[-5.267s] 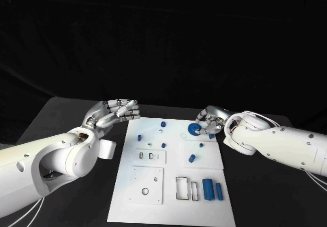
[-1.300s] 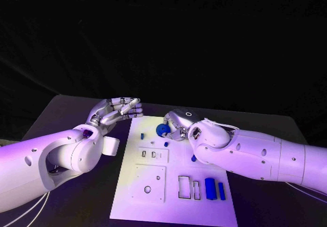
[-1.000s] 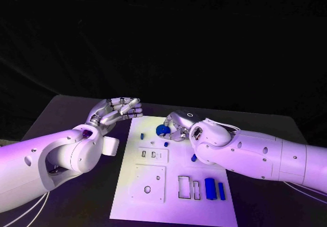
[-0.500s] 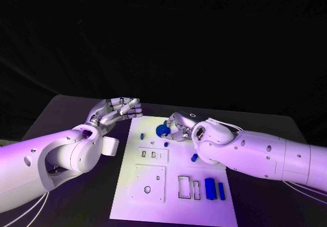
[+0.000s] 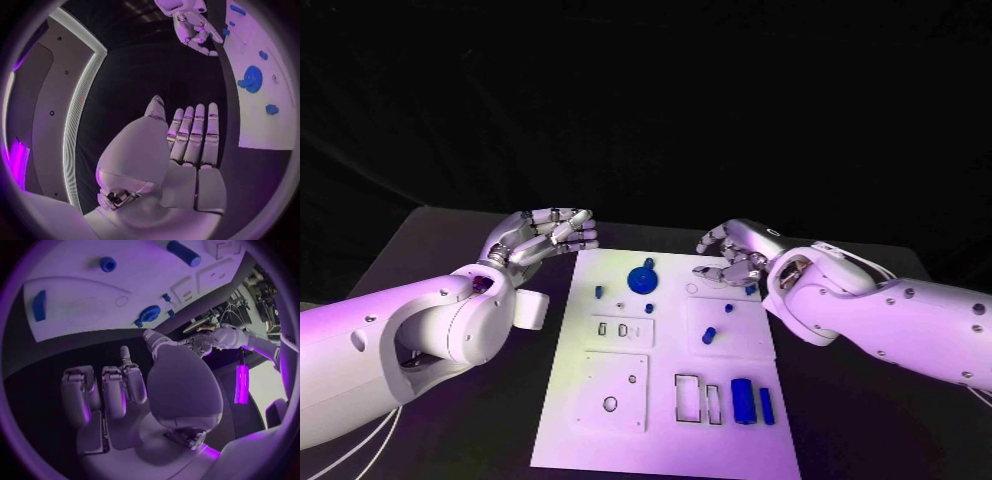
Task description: Assemble the parts on the task board
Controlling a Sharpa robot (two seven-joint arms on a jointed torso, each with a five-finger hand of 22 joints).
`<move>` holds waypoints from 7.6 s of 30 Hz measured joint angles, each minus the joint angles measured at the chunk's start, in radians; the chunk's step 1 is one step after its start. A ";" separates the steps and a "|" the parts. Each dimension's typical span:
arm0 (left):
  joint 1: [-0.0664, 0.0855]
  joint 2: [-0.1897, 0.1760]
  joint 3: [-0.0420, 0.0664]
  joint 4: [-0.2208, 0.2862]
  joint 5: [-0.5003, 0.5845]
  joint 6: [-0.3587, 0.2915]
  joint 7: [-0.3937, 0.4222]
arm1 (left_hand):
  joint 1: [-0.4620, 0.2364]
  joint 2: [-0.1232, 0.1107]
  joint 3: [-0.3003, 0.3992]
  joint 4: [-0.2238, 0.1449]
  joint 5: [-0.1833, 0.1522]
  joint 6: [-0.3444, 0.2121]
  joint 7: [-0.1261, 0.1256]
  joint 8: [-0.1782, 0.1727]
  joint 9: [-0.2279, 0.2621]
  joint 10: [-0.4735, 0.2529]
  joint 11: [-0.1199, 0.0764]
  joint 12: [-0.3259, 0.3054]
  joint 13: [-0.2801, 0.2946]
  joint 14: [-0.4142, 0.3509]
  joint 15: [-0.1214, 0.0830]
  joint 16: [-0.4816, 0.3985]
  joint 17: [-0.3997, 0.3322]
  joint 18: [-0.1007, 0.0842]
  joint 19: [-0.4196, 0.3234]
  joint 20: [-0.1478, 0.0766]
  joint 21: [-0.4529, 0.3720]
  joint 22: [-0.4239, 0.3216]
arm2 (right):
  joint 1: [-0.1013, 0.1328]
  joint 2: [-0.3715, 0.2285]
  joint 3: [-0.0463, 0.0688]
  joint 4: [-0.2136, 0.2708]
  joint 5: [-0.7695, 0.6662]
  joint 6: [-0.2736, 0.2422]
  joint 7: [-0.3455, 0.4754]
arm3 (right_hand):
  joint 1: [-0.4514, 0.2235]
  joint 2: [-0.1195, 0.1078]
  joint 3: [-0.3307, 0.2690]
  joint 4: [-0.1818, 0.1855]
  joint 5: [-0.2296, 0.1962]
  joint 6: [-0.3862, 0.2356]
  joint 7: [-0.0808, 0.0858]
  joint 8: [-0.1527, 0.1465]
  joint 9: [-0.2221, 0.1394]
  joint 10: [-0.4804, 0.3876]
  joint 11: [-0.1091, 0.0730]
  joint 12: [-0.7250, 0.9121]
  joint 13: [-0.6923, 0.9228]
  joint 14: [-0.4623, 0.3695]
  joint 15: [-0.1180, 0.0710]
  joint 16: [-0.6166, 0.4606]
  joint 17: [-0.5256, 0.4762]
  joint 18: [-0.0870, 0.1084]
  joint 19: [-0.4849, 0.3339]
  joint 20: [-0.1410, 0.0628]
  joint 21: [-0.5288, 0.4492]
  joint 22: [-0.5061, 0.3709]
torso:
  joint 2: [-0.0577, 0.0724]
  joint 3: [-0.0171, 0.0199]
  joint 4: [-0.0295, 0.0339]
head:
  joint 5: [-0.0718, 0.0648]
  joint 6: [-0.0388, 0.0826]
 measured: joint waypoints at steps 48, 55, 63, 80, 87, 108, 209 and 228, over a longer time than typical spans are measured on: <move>-0.001 0.027 -0.001 -0.042 0.000 0.011 0.002 | 0.000 0.000 -0.003 -0.003 0.000 0.000 0.000 0.000 0.001 0.000 0.000 0.000 0.000 0.000 0.000 0.000 0.001 0.000 0.000 0.000 0.000 -0.001 | -0.096 -0.097 -0.005 -0.155 0.210 0.076 0.236 | 0.100 -0.005 0.046 -0.081 0.055 0.012 -0.008 -0.001 -0.024 0.001 -0.010 -0.001 0.001 0.002 -0.005 0.000 0.000 0.000 0.000 -0.011 0.004 0.000 | -0.009 0.0200 -0.0220 | -0.011 -0.008; -0.001 0.027 0.000 -0.042 0.000 0.011 0.002 | 0.005 0.005 -0.003 -0.003 0.000 0.000 0.000 0.000 0.002 0.000 0.000 0.000 0.000 0.000 0.000 -0.004 0.003 0.000 0.000 0.000 0.000 -0.002 | -0.098 -0.086 -0.005 -0.162 0.211 0.073 0.237 | 0.103 -0.002 0.059 -0.082 0.055 0.017 -0.003 -0.001 -0.026 0.001 -0.010 0.003 0.001 0.002 -0.005 0.000 0.000 0.000 0.000 -0.011 0.008 0.000 | -0.009 0.0203 -0.0220 | -0.010 -0.009; -0.001 0.027 0.000 -0.041 0.000 0.011 0.002 | 0.005 0.005 -0.003 -0.003 0.000 0.000 0.000 0.000 0.002 0.000 0.000 0.000 0.000 0.000 0.000 -0.004 0.003 0.000 0.000 0.000 0.000 -0.002 | -0.099 -0.079 -0.005 -0.170 0.212 0.071 0.237 | 0.104 -0.001 0.084 -0.085 0.055 0.032 -0.003 0.004 -0.029 0.005 -0.007 0.008 0.000 0.002 -0.005 0.000 0.000 0.000 0.000 -0.004 0.008 0.000 | -0.010 0.0206 -0.0223 | -0.008 -0.009; -0.001 0.026 0.000 -0.040 0.000 0.011 0.001 | 0.005 0.005 -0.003 -0.003 0.000 0.000 0.000 0.000 0.002 0.000 0.000 0.000 0.000 0.000 0.000 -0.004 0.002 0.000 0.000 0.000 0.000 -0.001 | -0.099 -0.067 -0.005 -0.183 0.215 0.068 0.236 | 0.095 0.014 0.127 -0.096 0.047 0.075 -0.010 0.019 -0.032 0.008 -0.010 0.016 0.000 -0.002 -0.002 0.000 0.000 0.000 0.000 -0.004 0.016 0.000 | -0.010 0.0213 -0.0231 | -0.007 -0.012; -0.001 0.025 0.000 -0.040 0.000 0.011 0.001 | 0.005 0.005 -0.003 -0.003 0.000 0.000 0.000 0.000 0.002 0.000 0.000 0.000 0.000 0.000 0.000 -0.004 0.002 0.000 0.000 0.000 0.000 -0.001 | -0.099 -0.062 -0.005 -0.183 0.216 0.068 0.235 | 0.080 -0.002 0.127 -0.096 0.041 0.075 -0.010 0.019 -0.035 0.008 -0.010 0.016 0.000 -0.002 -0.002 0.000 0.000 0.000 0.000 -0.004 0.016 0.000 | -0.010 0.0213 -0.0231 | -0.006 -0.012; -0.001 0.024 0.000 -0.039 0.000 0.011 0.001 | 0.005 0.005 -0.003 -0.003 0.000 0.000 0.000 0.000 0.003 0.000 0.000 0.000 0.000 0.000 0.000 -0.004 0.004 0.000 0.000 0.000 0.000 -0.003 | -0.099 -0.057 -0.005 -0.185 0.217 0.059 0.225 | 0.060 0.019 0.176 -0.117 0.023 0.127 -0.028 0.037 -0.032 0.021 -0.023 0.030 0.000 0.000 -0.011 0.000 0.000 0.000 0.000 -0.005 0.020 0.000 | -0.010 0.0214 -0.0226 | -0.006 -0.014; -0.001 0.075 -0.010 -0.106 0.000 0.029 -0.032 | 0.009 0.009 -0.011 0.000 0.000 0.000 0.000 0.000 0.009 0.000 0.000 0.000 0.000 0.000 0.000 -0.004 0.011 0.000 0.004 0.004 -0.004 -0.005 | -0.186 0.311 -0.021 -0.003 -0.174 -0.030 -0.209 | -0.017 0.012 0.211 -0.152 0.029 0.149 -0.049 0.059 -0.002 0.020 -0.037 0.028 0.000 0.000 -0.025 0.000 0.000 0.000 -0.002 -0.024 0.020 0.000 | -0.051 0.0179 -0.0256 | 0.037 -0.081; -0.001 0.073 -0.010 -0.107 0.000 0.030 -0.034 | 0.009 0.009 -0.011 0.000 0.000 0.000 0.000 0.000 0.008 0.000 0.000 0.000 0.000 0.000 0.000 -0.004 0.012 0.000 0.004 0.004 -0.004 -0.005 | -0.188 0.311 -0.023 -0.008 -0.176 -0.018 -0.208 | -0.048 -0.019 0.186 -0.152 -0.013 0.081 -0.017 0.016 -0.022 0.001 -0.017 -0.007 0.000 0.000 -0.018 0.000 0.000 0.000 -0.002 -0.023 0.020 0.000 | -0.051 0.0185 -0.0258 | 0.039 -0.079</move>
